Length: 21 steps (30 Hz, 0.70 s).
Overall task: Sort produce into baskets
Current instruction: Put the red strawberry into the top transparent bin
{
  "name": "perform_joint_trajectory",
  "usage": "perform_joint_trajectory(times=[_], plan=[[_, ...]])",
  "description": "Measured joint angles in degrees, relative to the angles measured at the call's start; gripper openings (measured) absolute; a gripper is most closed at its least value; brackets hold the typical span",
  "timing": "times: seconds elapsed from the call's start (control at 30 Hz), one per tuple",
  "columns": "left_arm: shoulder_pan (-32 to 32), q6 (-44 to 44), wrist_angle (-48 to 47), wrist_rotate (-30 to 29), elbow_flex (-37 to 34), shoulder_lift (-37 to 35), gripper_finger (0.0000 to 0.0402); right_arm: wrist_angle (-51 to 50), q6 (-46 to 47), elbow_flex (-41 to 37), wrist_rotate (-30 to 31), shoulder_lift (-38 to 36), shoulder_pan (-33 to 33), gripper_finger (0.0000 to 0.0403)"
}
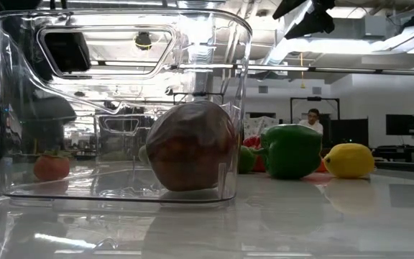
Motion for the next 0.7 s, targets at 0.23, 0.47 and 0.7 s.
perform_joint_trajectory(times=[0.23,0.47,0.7], plan=[[-0.73,5.60,0.06,-6.69,2.62,1.61,0.0315,-0.04,-0.18,0.00,0.04,-0.01,0.00,0.0379],[-0.92,8.22,-4.35,-6.87,2.62,1.61,0.0296,-0.06,-0.62,0.00,0.07,-0.01,0.00,0.0379],[-1.08,14.83,-2.07,-7.69,2.62,2.59,0.0271,-0.46,-2.07,0.00,0.07,0.00,0.00,0.0379]])
